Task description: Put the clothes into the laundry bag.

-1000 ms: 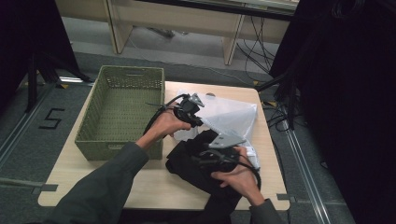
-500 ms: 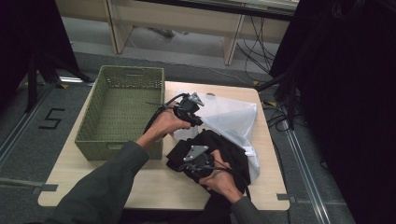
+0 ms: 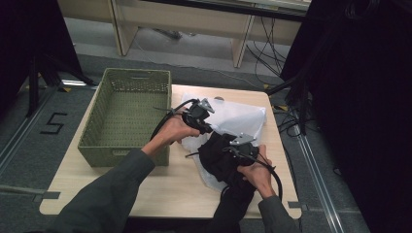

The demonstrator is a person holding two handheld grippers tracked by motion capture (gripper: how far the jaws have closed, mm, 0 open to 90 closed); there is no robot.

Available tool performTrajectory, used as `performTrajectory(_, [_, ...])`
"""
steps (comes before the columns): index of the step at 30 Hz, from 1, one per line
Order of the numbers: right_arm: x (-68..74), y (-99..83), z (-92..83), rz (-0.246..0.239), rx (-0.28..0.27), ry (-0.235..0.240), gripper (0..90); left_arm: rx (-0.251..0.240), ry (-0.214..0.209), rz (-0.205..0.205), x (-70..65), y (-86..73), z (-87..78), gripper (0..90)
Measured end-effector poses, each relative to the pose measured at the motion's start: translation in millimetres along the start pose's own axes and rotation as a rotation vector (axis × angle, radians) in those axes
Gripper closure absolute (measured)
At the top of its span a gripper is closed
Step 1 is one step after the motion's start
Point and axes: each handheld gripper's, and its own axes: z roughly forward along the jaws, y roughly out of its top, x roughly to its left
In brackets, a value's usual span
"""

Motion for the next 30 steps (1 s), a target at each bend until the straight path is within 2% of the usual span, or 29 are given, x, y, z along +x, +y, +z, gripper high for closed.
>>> performTrajectory(1, [1.3,2.1,2.6,0.017,-0.009,0.001,79.3,-0.001,-0.002,-0.002,0.6,-0.3,0.3,87.8])
performTrajectory(2, [2.6,4.3,3.2,0.074,-0.029,-0.01,73.7,0.001,0.001,-0.005,1.0,-0.5,0.3,87.8])
performTrajectory(4, [-5.3,7.9,-1.6,0.102,-0.074,-0.017,64.7,-0.005,0.003,-0.014,2.0,-0.5,-0.3,87.7])
performTrajectory(5, [-6.1,10.0,-8.6,0.143,-0.062,0.012,59.3,-0.007,0.004,-0.014,2.6,-0.5,-0.7,87.7])
performTrajectory(7, [-8.8,12.7,-20.1,0.163,-0.117,0.028,48.9,-0.005,0.006,-0.02,3.7,-1.1,0.2,87.6])
performTrajectory(9, [-7.8,16.6,-36.3,0.169,-0.094,0.098,43.6,-0.006,0.008,-0.029,4.8,-1.2,1.1,87.4])
performTrajectory(10, [-5.9,17.8,-42.5,0.155,-0.119,0.105,43.0,-0.008,0.009,-0.034,5.7,-1.2,1.9,87.3])
performTrajectory(11, [-2.2,20.3,-52.7,0.143,-0.172,0.096,40.8,-0.011,0.008,-0.038,6.1,-1.3,2.6,87.4])
performTrajectory(12, [0.4,22.3,-58.9,0.133,-0.203,0.112,39.3,-0.011,0.008,-0.038,6.1,-1.3,2.6,87.3])
performTrajectory(13, [3.0,25.0,-65.0,0.125,-0.223,0.147,38.4,-0.004,0.011,-0.035,6.8,-1.0,2.9,87.3])
performTrajectory(15, [16.6,29.9,-73.0,0.111,-0.269,0.186,36.7,-0.006,0.008,-0.04,6.9,-0.4,2.7,87.3])
performTrajectory(16, [22.4,33.1,-73.5,0.076,-0.262,0.213,36.7,-0.008,0.007,-0.044,6.8,-0.3,2.7,87.2])
performTrajectory(17, [22.4,33.1,-73.5,0.076,-0.262,0.213,36.7,-0.008,0.007,-0.044,6.8,-0.3,2.7,87.2])
performTrajectory(18, [39.6,38.1,-63.9,0.036,-0.244,0.209,34.9,-0.003,0.004,-0.051,7.3,-0.3,2.8,87.2])
performTrajectory(20, [51.1,41.4,-43.1,-0.001,-0.216,0.2,35.1,-0.002,0.005,-0.051,7.2,-0.2,2.8,87.2])
performTrajectory(21, [57.5,42.3,-31.0,-0.009,-0.167,0.2,34.9,-0.006,0.004,-0.053,6.7,-0.2,2.7,87.2])
performTrajectory(22, [59.7,42.8,-16.7,-0.067,-0.135,0.159,34.8,-0.001,0.004,-0.051,6.6,-0.6,2.6,87.2])
performTrajectory(23, [62.9,41.6,-3.4,-0.044,-0.081,0.135,35.2,0.004,0.003,-0.049,6.6,-0.8,2.5,87.2])
performTrajectory(24, [60.5,40.7,5.2,-0.045,-0.048,0.121,39.1,0.004,0.003,-0.049,6.6,-0.8,2.5,87.2])
performTrajectory(25, [58.8,36.5,16.6,-0.043,-0.018,0.111,54.9,0.01,0.003,-0.042,7.2,-1.7,1.9,87.1])
performTrajectory(26, [58.8,36.5,16.6,-0.043,-0.018,0.111,54.9,0.01,0.003,-0.042,7.2,-1.7,1.9,87.2])
performTrajectory(27, [49.8,33.6,18.8,-0.056,0.003,0.127,75.7,0.015,0.0,-0.035,8.8,-2.7,0.8,87.3])
performTrajectory(28, [44.7,34.2,14.8,-0.056,-0.016,0.114,80.1,0.004,-0.003,-0.05,8.4,-3.2,1.2,87.4])
performTrajectory(29, [39.4,35.5,7.2,-0.065,-0.023,0.087,82.2,0.005,-0.002,-0.048,8.3,-3.4,0.6,87.4])
performTrajectory(30, [34.3,36.7,-0.8,-0.059,-0.046,0.028,82.6,0.002,-0.001,-0.051,7.2,-3.4,-0.1,87.5])
